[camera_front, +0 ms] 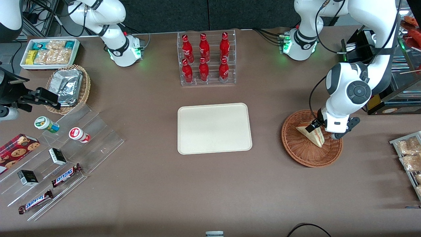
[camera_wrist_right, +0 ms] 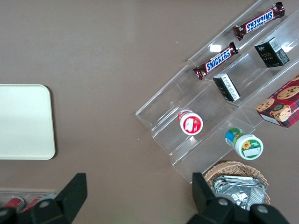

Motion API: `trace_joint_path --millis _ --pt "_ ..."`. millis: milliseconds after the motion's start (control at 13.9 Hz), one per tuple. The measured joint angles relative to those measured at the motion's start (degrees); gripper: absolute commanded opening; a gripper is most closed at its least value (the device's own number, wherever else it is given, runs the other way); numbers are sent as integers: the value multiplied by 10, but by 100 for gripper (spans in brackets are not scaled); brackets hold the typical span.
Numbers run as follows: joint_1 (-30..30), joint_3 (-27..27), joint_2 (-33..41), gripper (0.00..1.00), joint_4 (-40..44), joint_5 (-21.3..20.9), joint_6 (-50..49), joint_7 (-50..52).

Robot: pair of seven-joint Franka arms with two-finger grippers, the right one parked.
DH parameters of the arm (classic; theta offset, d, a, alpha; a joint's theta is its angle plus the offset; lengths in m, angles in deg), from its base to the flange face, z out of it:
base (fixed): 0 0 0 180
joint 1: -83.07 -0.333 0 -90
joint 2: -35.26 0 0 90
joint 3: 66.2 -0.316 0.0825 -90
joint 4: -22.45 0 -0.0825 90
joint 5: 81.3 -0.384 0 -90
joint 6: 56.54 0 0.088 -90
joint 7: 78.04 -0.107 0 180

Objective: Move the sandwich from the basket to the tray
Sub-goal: 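Move the left gripper over the wrapped sandwich in the wicker basket, then lower the left gripper and close it on the sandwich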

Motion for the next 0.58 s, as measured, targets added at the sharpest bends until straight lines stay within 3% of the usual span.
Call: trace_joint_path --millis 504,576 --pt "-2 0 -26 99 -12 0 31 2" --pt "-2 0 -31 86 -12 0 40 4"
